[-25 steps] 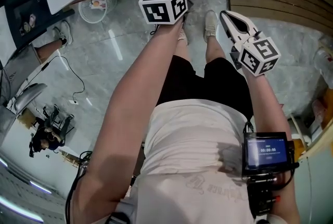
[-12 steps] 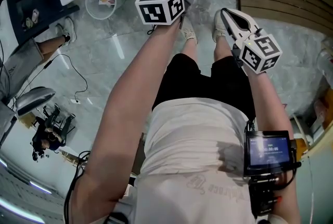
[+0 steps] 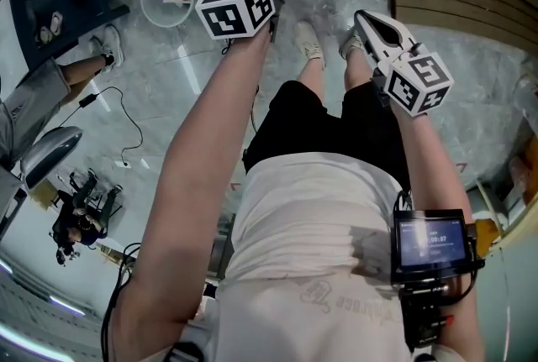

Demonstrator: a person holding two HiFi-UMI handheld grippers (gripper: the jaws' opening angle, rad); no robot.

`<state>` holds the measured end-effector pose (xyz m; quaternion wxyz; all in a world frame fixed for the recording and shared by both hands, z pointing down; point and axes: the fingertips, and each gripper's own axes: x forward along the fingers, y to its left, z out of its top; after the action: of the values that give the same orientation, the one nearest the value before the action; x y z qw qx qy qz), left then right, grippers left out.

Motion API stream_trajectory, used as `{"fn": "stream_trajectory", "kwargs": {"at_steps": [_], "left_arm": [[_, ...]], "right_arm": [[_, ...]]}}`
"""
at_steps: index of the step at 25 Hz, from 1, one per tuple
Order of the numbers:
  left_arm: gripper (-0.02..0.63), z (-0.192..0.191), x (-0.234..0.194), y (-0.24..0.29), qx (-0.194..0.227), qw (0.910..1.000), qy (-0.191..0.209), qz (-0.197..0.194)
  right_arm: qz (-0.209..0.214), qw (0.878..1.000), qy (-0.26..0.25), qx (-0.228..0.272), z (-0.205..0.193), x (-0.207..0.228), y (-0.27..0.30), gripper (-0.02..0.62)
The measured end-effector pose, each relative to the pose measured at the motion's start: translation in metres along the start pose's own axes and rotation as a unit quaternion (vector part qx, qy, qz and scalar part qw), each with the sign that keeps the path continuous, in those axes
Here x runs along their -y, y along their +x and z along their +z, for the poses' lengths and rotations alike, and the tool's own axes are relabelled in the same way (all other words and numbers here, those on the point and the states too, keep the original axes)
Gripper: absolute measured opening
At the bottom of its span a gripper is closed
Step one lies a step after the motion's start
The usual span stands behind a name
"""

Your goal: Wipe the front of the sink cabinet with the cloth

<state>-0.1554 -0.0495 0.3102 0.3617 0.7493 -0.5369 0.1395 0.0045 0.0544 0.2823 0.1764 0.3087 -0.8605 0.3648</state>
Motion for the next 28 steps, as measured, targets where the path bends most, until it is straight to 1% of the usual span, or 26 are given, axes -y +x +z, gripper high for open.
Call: {"fn": "stream_trajectory", "kwargs": {"at_steps": [4, 8, 10, 13, 16, 19, 23, 28], "left_arm": [[0.172, -0.005, -0.018, -0.014, 0.001, 0.9999, -0.001, 0.015], [0.172, -0.011, -0.019, -0.007, 0.000, 0.9999, 0.010, 0.001], [0.172, -0.016, -0.018, -0.001, 0.001, 0.9999, 0.017, 0.000], [0.173, -0.023, -0.021, 0.001, -0.001, 0.9996, 0.026, 0.015], [0.173, -0.028, -0.031, 0.003, -0.018, 0.9984, 0.040, 0.036], [0.173, -0.029, -0.033, 0.008, -0.030, 0.9974, 0.050, 0.041], [0.173, -0.029, -0.033, 0.009, -0.036, 0.9977, 0.042, 0.040], [0.173, -0.027, -0.019, 0.015, -0.041, 0.9979, 0.038, 0.031]], "right_arm": [[0.002, 1.000, 0.001, -0.006, -0.009, -0.010, 0.000, 0.012], [0.003, 1.000, -0.002, -0.015, -0.014, -0.003, 0.007, 0.012], [0.008, 1.000, -0.006, -0.018, -0.017, 0.003, 0.011, 0.012], [0.018, 1.000, -0.011, -0.019, -0.021, 0.004, 0.015, 0.012], [0.026, 0.999, -0.014, -0.025, -0.024, 0.001, 0.018, 0.012], [0.028, 0.999, -0.010, -0.028, -0.028, 0.000, 0.017, 0.012], [0.025, 0.999, 0.004, -0.026, -0.034, -0.002, 0.015, 0.012], [0.016, 1.000, 0.017, -0.016, -0.032, 0.005, 0.009, 0.012]]}}
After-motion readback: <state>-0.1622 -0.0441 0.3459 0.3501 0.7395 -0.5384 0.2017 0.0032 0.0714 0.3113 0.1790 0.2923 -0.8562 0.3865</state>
